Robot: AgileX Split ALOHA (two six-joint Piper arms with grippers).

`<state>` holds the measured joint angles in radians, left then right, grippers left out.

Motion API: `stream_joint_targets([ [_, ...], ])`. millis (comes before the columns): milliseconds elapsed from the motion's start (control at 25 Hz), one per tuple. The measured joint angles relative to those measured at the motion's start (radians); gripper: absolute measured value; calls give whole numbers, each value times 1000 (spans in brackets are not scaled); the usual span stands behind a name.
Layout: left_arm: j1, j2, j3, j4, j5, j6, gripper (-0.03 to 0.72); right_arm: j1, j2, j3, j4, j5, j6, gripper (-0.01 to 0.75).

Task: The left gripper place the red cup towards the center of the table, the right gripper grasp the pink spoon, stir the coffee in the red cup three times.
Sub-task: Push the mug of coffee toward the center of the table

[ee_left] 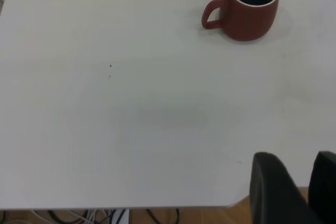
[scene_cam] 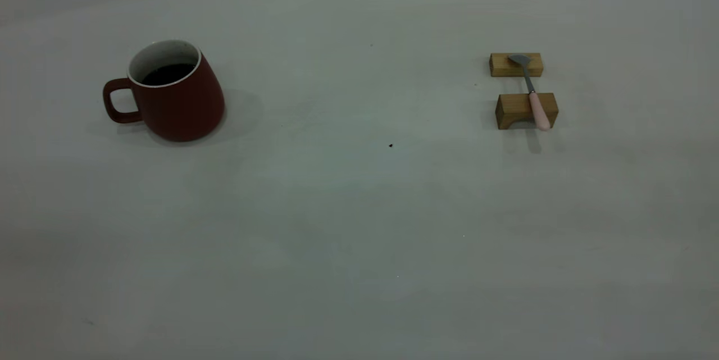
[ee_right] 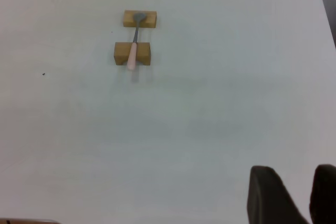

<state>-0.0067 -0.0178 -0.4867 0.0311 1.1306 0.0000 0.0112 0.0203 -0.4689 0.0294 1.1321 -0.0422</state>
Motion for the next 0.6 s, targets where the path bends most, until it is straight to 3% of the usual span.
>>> stream_joint_targets([
  [320, 0, 44, -14, 4, -1, 0, 245, 0, 0, 0, 0, 0, 0, 238],
  [600, 0, 408, -144, 26, -103, 20, 245, 0, 0, 0, 0, 0, 0, 238],
])
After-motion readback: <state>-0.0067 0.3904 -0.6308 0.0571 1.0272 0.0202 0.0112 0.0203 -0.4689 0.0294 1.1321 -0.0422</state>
